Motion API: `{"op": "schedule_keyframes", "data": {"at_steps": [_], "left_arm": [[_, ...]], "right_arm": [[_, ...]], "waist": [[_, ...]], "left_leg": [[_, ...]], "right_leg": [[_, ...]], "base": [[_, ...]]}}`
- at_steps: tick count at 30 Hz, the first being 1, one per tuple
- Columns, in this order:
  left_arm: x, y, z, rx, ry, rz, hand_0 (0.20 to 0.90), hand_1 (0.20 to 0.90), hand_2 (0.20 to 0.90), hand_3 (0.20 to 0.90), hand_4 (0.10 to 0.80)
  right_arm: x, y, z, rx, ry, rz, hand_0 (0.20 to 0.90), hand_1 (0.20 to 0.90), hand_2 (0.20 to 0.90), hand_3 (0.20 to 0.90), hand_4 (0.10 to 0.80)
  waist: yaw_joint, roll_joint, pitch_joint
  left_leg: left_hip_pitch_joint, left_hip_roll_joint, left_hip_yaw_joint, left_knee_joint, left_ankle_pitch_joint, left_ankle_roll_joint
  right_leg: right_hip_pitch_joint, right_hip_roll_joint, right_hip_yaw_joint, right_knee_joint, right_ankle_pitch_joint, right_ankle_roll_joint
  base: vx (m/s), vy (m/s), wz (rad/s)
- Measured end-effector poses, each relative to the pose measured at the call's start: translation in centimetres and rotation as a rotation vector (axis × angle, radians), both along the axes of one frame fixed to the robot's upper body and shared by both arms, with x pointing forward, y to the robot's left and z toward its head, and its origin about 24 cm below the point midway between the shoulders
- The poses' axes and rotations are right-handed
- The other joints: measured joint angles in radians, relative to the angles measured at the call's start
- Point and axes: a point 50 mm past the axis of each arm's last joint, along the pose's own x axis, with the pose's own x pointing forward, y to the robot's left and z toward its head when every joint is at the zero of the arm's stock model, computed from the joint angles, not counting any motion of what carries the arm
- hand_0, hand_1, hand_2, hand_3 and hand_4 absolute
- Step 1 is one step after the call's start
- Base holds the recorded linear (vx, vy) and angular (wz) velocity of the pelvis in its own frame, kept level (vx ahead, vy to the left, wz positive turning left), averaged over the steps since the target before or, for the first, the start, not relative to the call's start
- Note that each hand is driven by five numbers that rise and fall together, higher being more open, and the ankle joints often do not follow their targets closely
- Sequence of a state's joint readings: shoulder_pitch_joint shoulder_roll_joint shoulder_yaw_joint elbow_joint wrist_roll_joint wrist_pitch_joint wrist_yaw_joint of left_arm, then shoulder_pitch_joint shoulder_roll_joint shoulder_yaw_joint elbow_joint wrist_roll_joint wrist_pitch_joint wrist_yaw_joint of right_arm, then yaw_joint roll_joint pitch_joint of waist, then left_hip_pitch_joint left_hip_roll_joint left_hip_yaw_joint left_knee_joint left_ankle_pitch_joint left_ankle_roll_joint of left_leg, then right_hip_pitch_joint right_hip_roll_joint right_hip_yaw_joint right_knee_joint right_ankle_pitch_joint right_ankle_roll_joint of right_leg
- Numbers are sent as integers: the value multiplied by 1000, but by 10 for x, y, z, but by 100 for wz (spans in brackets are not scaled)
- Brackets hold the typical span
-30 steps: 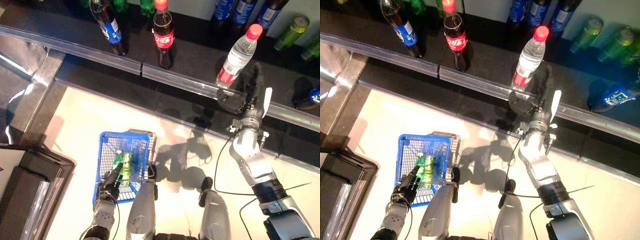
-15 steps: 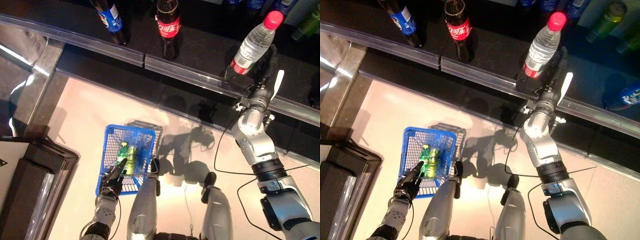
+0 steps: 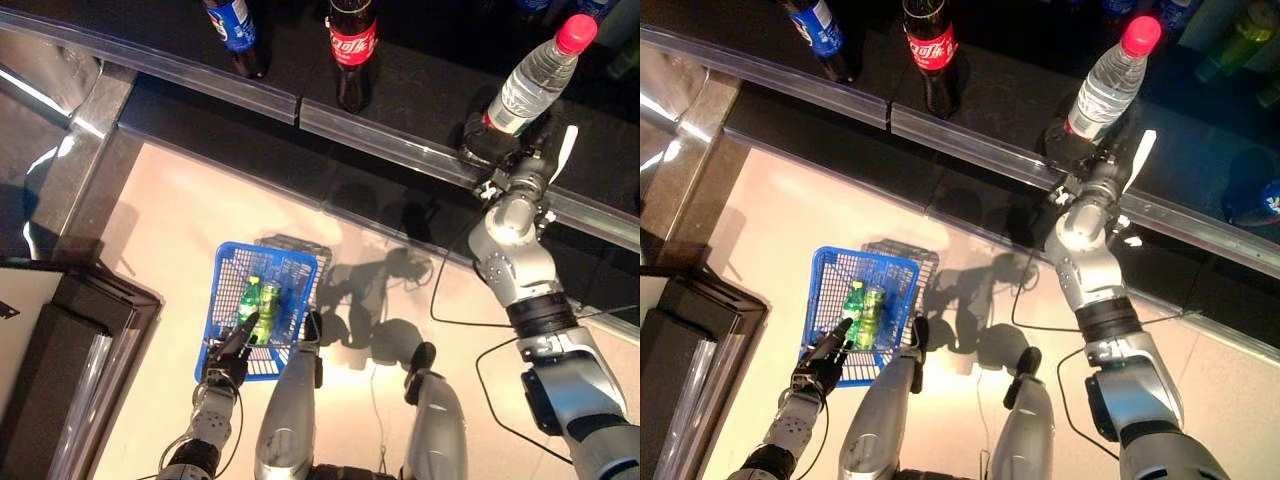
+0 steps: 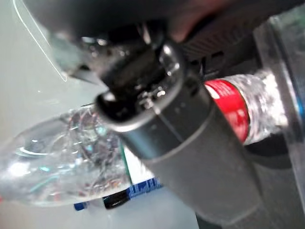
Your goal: Pick up the drink and place into the basket.
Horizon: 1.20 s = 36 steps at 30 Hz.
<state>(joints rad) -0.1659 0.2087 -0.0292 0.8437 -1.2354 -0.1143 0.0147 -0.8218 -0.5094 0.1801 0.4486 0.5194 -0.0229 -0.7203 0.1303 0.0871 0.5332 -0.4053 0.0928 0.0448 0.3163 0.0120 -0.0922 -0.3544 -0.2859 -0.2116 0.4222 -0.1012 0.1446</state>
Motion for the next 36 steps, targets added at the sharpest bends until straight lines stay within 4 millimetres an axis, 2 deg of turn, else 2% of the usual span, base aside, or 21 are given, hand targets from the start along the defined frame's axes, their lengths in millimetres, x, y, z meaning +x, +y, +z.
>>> {"op": "schedule_keyframes", "data": {"at_steps": [4,19,24,33,36], "left_arm": [[1,-1,0,-1,-1,-8,300,300,300,200,100],[1,0,0,-3,-9,-14,300,300,300,200,100],[1,0,0,-9,-16,-13,300,300,300,200,100],[-12,-2,4,-34,-69,-7,300,300,300,200,100],[-17,-4,7,-42,-98,-16,300,300,300,200,100]], "right_arm": [[3,-10,1,36,17,-28,300,300,300,200,100],[4,-17,-1,21,38,-25,300,300,300,200,100],[4,-14,-5,-2,46,47,300,300,300,200,100],[-32,27,-18,-87,-27,383,300,300,300,200,100],[-39,43,-33,-132,16,490,300,300,300,200,100]], "waist": [[5,0,0],[4,0,0],[3,-4,7],[-8,-12,8],[-7,-14,8]], "left_leg": [[-2,-5,0,0,1,2],[6,-8,1,4,5,4],[44,-10,1,12,5,5],[115,-4,1,3,0,11],[137,-3,0,-5,1,10]], "right_leg": [[-5,-6,0,7,-2,2],[5,-9,-1,16,-2,5],[41,-13,-1,28,-2,5],[110,-10,-3,33,-18,-6],[129,-10,-4,38,-25,-8]], "base": [[-22,2,1],[-27,13,1],[9,36,0],[68,22,1],[49,-3,1]]}}
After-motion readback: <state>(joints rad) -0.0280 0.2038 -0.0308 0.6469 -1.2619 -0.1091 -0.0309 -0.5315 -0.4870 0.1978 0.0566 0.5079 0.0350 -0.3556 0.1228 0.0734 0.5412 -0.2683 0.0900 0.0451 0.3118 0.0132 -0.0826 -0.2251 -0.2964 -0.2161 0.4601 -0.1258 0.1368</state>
